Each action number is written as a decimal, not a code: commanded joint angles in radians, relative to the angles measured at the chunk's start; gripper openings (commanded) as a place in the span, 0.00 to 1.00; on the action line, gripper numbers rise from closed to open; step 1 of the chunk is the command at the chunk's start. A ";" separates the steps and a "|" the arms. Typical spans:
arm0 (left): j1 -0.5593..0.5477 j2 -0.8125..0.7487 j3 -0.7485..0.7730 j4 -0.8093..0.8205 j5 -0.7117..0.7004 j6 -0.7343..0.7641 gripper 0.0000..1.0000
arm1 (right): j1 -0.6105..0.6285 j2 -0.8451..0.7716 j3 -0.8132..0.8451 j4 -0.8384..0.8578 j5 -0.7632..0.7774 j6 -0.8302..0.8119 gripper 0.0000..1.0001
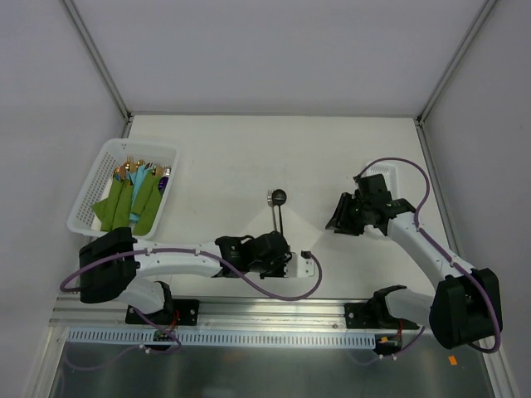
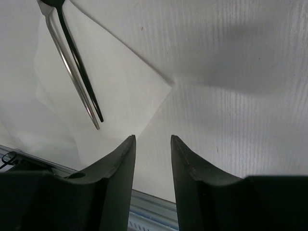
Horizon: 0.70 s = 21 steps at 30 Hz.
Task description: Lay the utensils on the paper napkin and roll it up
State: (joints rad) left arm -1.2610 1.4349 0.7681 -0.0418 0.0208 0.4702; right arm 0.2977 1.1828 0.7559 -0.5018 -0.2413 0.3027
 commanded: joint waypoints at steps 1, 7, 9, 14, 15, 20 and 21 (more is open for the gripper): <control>0.028 -0.007 0.059 -0.044 0.062 -0.035 0.00 | -0.006 -0.040 0.000 0.011 -0.019 -0.022 0.39; 0.162 0.050 0.112 -0.041 0.099 0.022 0.00 | -0.006 -0.060 -0.030 0.012 -0.035 -0.030 0.41; 0.205 0.084 0.132 -0.040 0.117 0.024 0.00 | -0.008 -0.058 -0.039 0.022 -0.042 -0.030 0.41; 0.285 0.159 0.183 -0.027 0.156 0.056 0.00 | -0.006 -0.052 -0.076 0.071 -0.102 -0.005 0.35; 0.294 0.166 0.188 -0.015 0.156 0.061 0.00 | -0.006 -0.054 -0.085 0.103 -0.118 0.002 0.32; 0.304 0.223 0.204 0.011 0.151 0.081 0.00 | 0.015 -0.043 -0.159 0.239 -0.223 0.082 0.20; 0.302 0.231 0.207 0.014 0.149 0.082 0.00 | 0.023 -0.041 -0.177 0.271 -0.225 0.108 0.17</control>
State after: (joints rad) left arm -0.9611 1.6451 0.9337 -0.0631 0.1474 0.5194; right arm 0.3031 1.1446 0.6121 -0.3511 -0.3904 0.3428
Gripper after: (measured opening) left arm 0.006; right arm 0.193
